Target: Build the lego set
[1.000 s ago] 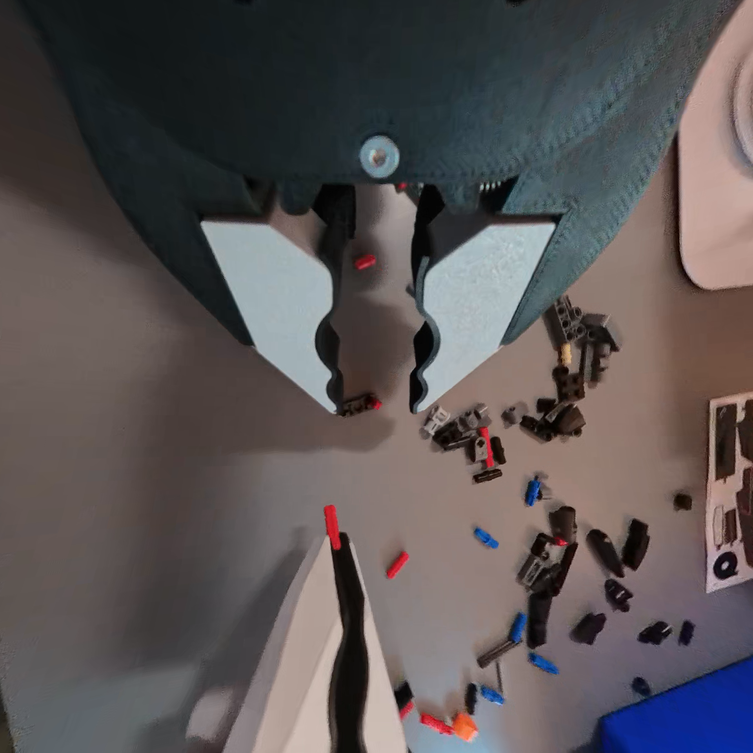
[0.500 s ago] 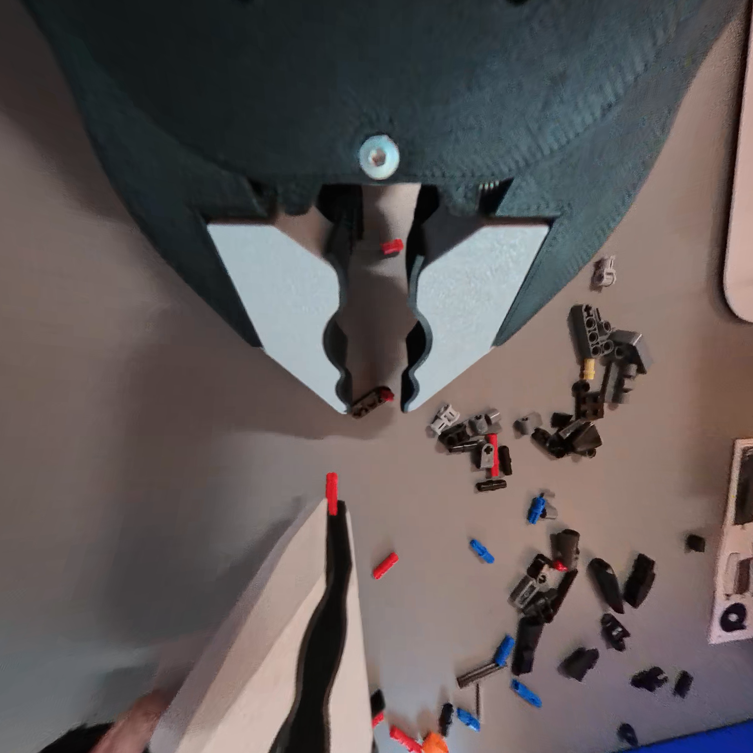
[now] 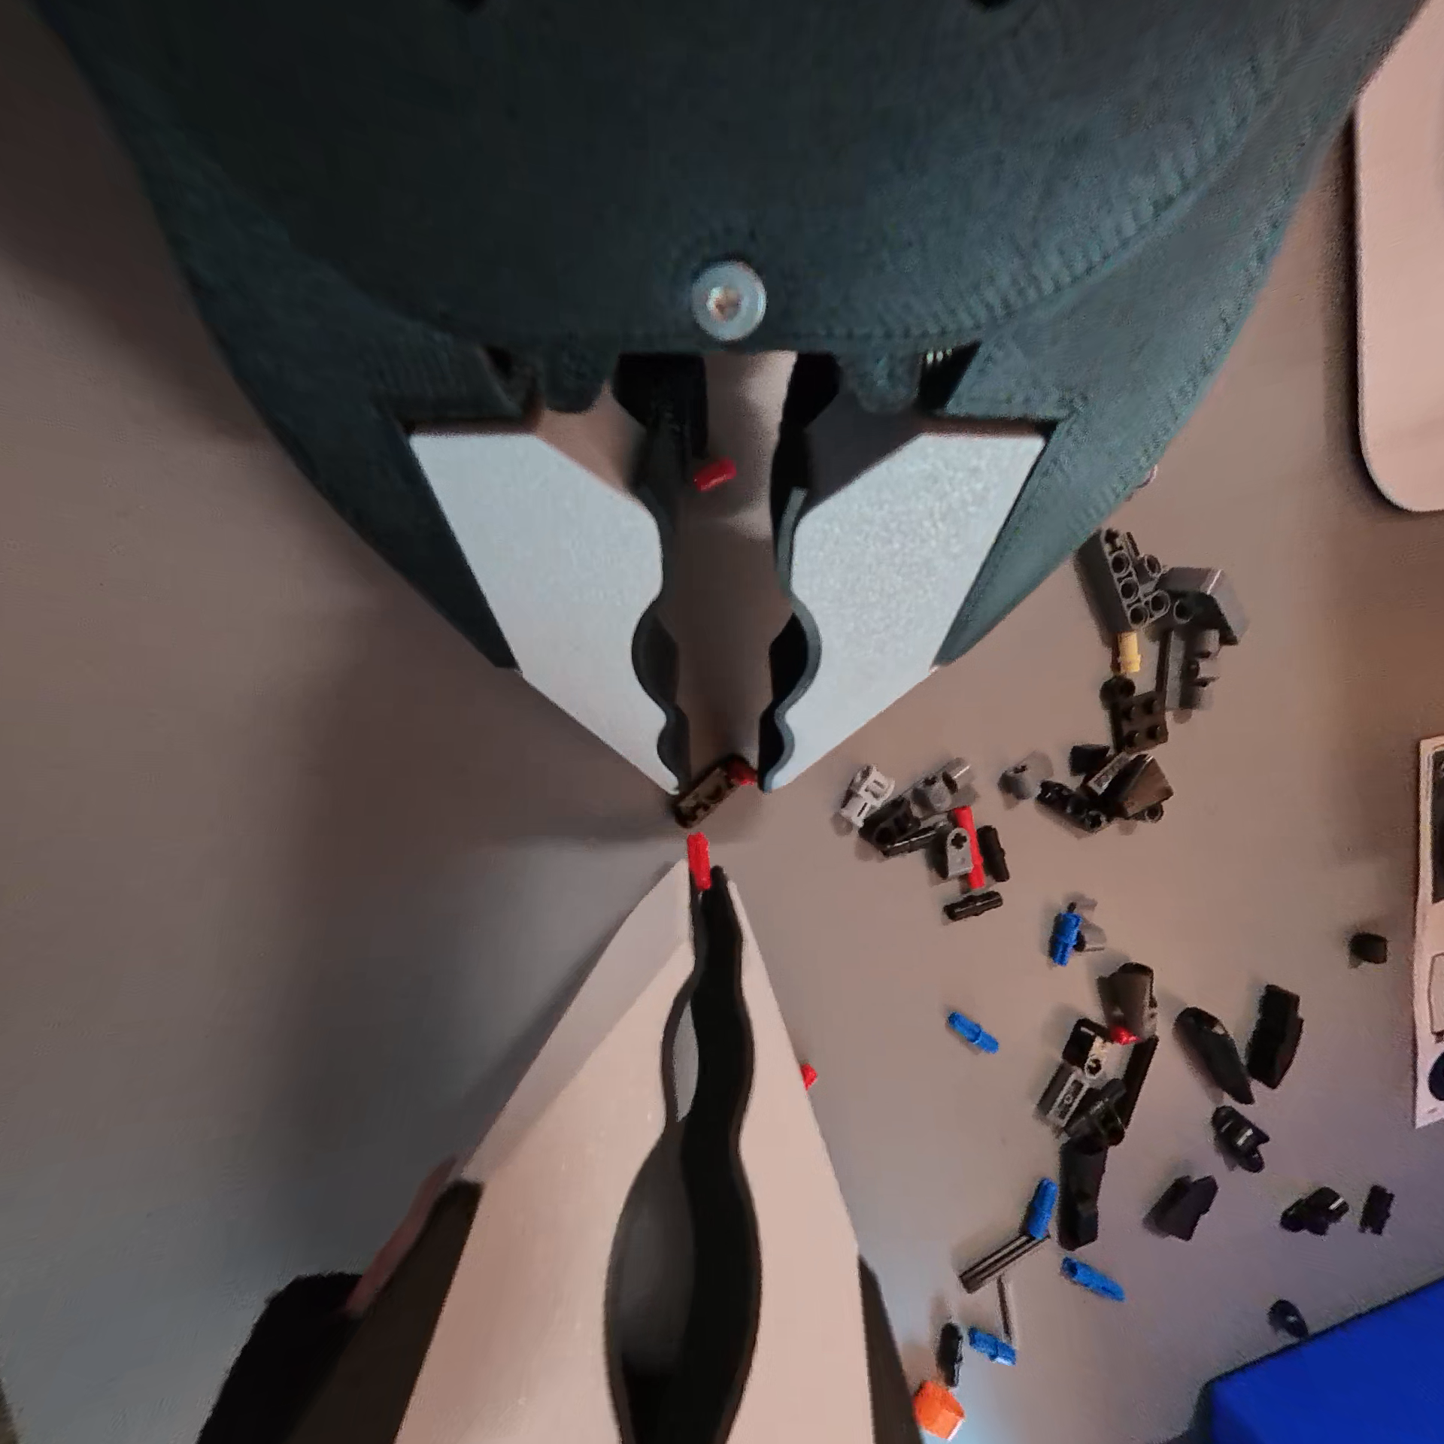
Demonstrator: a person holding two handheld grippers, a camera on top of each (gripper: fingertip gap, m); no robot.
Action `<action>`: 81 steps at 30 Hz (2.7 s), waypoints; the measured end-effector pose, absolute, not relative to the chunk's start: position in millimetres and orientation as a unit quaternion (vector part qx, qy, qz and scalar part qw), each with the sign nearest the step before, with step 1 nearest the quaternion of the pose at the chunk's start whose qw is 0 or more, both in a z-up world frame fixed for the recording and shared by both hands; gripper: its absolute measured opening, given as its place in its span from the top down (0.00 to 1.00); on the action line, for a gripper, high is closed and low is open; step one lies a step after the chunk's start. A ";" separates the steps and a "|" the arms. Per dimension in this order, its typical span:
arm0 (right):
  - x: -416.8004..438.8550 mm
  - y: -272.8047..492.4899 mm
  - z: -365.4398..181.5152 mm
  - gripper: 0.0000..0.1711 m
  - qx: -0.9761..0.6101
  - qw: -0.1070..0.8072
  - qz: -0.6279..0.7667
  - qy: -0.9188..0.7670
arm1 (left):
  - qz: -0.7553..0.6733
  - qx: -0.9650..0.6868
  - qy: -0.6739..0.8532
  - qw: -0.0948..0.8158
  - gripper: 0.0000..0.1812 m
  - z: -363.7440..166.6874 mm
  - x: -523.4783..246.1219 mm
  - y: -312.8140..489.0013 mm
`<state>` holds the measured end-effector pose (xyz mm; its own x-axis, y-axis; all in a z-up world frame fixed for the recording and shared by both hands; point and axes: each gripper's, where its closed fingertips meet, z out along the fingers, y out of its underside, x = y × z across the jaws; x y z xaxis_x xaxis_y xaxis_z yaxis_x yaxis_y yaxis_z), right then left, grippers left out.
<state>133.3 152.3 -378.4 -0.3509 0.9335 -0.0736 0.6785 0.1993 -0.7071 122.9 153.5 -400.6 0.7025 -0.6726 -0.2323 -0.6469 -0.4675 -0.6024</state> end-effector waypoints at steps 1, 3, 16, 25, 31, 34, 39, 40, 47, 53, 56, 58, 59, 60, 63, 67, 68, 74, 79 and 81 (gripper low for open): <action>133.0 152.7 -379.3 1.00 -0.536 0.193 0.328 -0.754 | -0.019 -0.856 0.384 0.344 0.93 -401.2 123.7 153.5; 133.4 151.9 -380.4 1.00 -0.534 0.192 0.325 -0.757 | -0.023 -0.856 0.379 0.350 0.94 -401.3 126.0 153.4; 140.3 159.2 -381.8 1.00 -0.504 0.202 0.287 -0.789 | -0.020 -0.854 0.380 0.355 0.96 -401.6 128.6 154.2; 140.5 158.2 -389.1 1.00 -0.469 0.199 0.253 -0.823 | -0.030 -0.847 0.397 0.354 0.96 -401.8 130.6 154.7; 139.2 157.4 -390.4 1.00 -0.461 0.194 0.247 -0.830 | -0.035 -0.845 0.397 0.356 0.96 -401.9 130.7 155.1; 138.6 158.2 -390.4 1.00 -0.466 0.192 0.241 -0.829 | -0.033 -0.845 0.398 0.355 0.96 -401.9 130.6 155.0; 138.4 158.5 -390.5 1.00 -0.478 0.185 0.236 -0.826 | -0.030 -0.844 0.399 0.356 0.96 -401.9 130.6 154.4; 138.1 158.5 -390.5 1.00 -0.480 0.182 0.236 -0.825 | -0.030 -0.844 0.399 0.356 0.96 -401.9 130.8 154.2; 135.4 157.6 -391.1 1.00 -0.477 0.167 0.220 -0.835 | -0.041 -0.842 0.399 0.361 0.96 -402.1 131.5 153.4; 135.6 157.6 -391.6 1.00 -0.474 0.151 0.201 -0.844 | -0.048 -0.840 0.399 0.364 0.97 -402.2 131.9 153.1; 135.3 157.8 -391.9 1.00 -0.473 0.147 0.197 -0.846 | -0.049 -0.839 0.402 0.363 0.97 -402.2 132.1 152.5; 134.8 157.6 -392.0 1.00 -0.469 0.145 0.193 -0.850 | -0.051 -0.838 0.403 0.364 0.97 -402.2 132.2 152.3; 134.5 157.5 -392.0 1.00 -0.469 0.143 0.192 -0.850 | -0.052 -0.838 0.403 0.364 0.96 -402.2 132.3 152.3; 134.6 157.6 -392.1 1.00 -0.469 0.141 0.192 -0.851 | -0.054 -0.838 0.403 0.364 0.97 -402.2 132.4 152.2; 134.6 157.8 -392.2 1.00 -0.468 0.134 0.196 -0.851 | -0.056 -0.838 0.402 0.365 0.97 -402.3 132.5 152.2; 134.4 157.8 -392.4 1.00 -0.463 0.130 0.196 -0.854 | -0.059 -0.837 0.402 0.366 0.97 -402.3 132.6 152.0; 134.6 157.9 -392.5 1.00 -0.464 0.128 0.197 -0.854 | -0.060 -0.837 0.402 0.366 0.96 -402.4 132.6 152.0; 137.1 160.1 -393.8 1.00 -0.461 0.114 0.192 -0.859 | -0.064 -0.837 0.402 0.366 0.96 -402.4 132.7 152.0; 136.6 160.1 -394.0 1.00 -0.453 0.103 0.184 -0.866 | -0.065 -0.836 0.403 0.366 0.96 -402.4 132.6 151.9; 136.5 159.9 -393.9 1.00 -0.451 0.104 0.183 -0.867 | -0.066 -0.836 0.402 0.366 0.97 -402.3 132.7 151.9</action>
<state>136.5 159.9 -393.9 -0.5719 0.8202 0.0145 0.7441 0.5262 -0.4116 132.7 151.9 -402.3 0.6674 -0.7216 -0.1841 -0.6245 -0.4077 -0.6662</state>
